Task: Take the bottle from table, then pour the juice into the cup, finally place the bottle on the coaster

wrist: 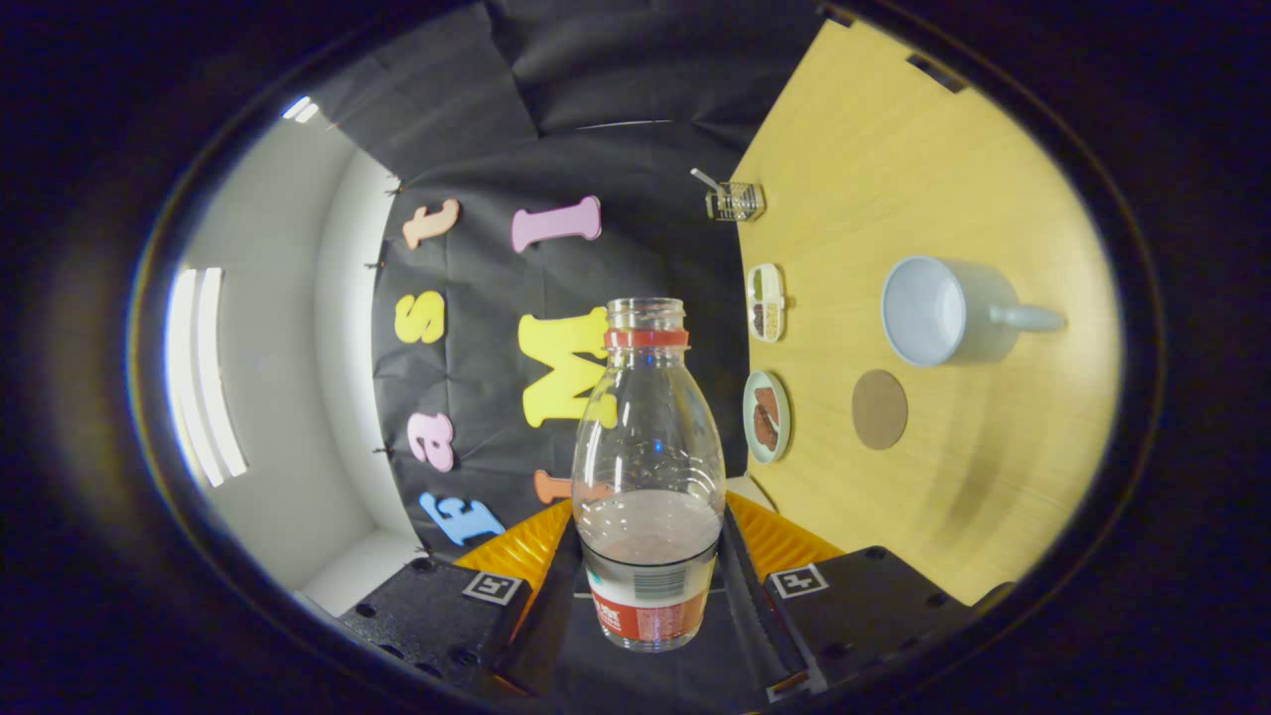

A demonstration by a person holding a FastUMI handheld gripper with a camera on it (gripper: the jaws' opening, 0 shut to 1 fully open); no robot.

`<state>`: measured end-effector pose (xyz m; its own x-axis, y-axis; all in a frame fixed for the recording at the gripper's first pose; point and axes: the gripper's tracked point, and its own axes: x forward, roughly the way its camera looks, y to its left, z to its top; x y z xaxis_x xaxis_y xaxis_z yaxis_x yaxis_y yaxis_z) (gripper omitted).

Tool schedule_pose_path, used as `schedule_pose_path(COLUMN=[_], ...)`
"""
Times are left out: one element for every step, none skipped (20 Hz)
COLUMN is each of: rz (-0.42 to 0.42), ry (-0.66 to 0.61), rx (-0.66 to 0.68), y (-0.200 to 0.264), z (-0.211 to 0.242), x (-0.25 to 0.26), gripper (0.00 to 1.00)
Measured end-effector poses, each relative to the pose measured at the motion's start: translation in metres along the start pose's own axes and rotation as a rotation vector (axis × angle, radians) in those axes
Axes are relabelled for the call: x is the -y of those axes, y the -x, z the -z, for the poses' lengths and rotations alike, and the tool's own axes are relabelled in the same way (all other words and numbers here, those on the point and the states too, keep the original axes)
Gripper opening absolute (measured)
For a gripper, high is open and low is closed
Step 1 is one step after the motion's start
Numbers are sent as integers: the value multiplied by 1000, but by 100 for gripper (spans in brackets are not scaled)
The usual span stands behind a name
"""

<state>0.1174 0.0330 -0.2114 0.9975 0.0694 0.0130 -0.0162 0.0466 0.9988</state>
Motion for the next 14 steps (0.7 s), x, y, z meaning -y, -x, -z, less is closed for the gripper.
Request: schedule_pose_path(rz=[-3,-11,-20,-21,-22,-15,-10,-10,-11,-10,-3,-1,0,1], ry=[53,101,147,189,235,283,341,393,451,506,563,612,671,739], rx=[0,1,3,-3,-9,-14,-22,-30,-47,-69,-90,-103,-113,-123], y=[3,5,7,6,9,11,13,15,17,17,18,19,21,22], z=[1,0,0,-2,-2,-2,-4,-3,0,2,2,2,3,4], x=[-7,-14,-21,-26,-31,-34,-39,-44,-49,-53,-56,-59,-64,-69], gripper=[76,76,76,76,76,76,76,76,76,76,76,76,76,76])
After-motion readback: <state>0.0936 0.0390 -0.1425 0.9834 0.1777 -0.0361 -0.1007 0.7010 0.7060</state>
